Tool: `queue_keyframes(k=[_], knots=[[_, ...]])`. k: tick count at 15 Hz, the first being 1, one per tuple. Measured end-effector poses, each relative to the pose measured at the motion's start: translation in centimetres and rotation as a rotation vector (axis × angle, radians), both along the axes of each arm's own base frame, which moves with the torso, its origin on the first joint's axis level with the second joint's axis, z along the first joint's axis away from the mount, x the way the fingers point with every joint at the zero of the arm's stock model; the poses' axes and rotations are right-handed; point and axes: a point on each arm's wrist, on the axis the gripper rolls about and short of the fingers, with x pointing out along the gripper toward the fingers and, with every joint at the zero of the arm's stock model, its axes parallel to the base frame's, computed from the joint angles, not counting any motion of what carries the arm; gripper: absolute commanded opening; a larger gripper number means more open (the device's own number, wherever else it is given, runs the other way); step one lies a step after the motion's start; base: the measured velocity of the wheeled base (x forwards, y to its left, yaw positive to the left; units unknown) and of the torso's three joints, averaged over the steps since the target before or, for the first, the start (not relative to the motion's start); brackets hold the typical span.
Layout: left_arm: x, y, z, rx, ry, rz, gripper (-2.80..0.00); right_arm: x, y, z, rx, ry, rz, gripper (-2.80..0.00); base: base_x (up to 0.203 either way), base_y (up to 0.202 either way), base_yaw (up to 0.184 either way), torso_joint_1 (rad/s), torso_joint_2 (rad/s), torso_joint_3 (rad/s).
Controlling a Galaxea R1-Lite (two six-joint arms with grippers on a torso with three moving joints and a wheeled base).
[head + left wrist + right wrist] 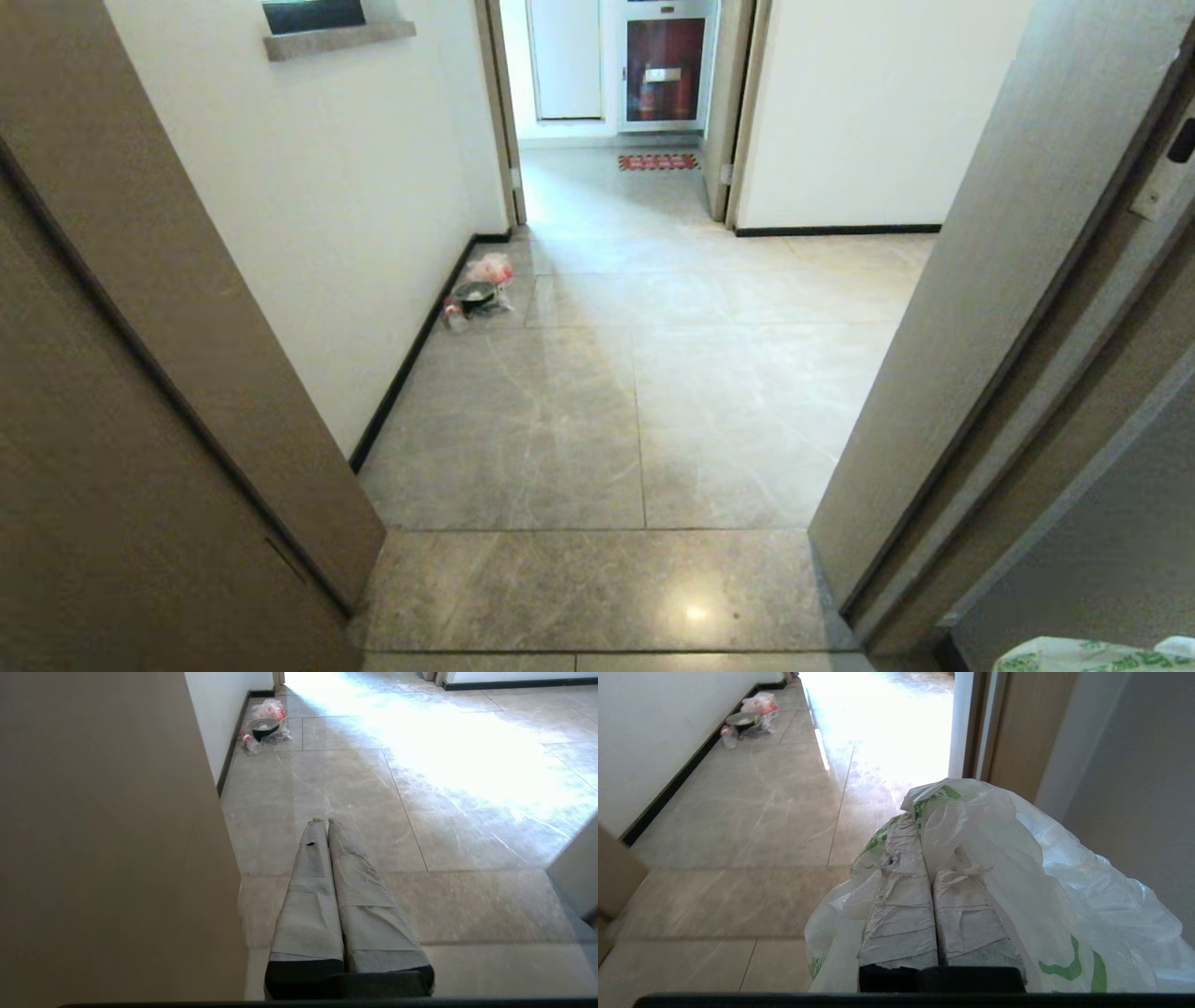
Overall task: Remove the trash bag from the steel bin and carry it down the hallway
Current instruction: Put the trash bag at the door
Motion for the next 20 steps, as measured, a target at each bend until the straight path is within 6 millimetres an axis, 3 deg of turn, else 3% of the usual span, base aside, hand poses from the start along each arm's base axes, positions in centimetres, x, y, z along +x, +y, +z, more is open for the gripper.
queue_keyframes(k=[20], knots=[[0.00, 0.00, 0.00, 0.000, 0.000, 0.000, -2.80, 0.00, 0.00, -0.02, -0.001, 0.002, 0.000, -2.80, 0.194, 0.000, -0.001, 0.002, 0.00, 0.003]])
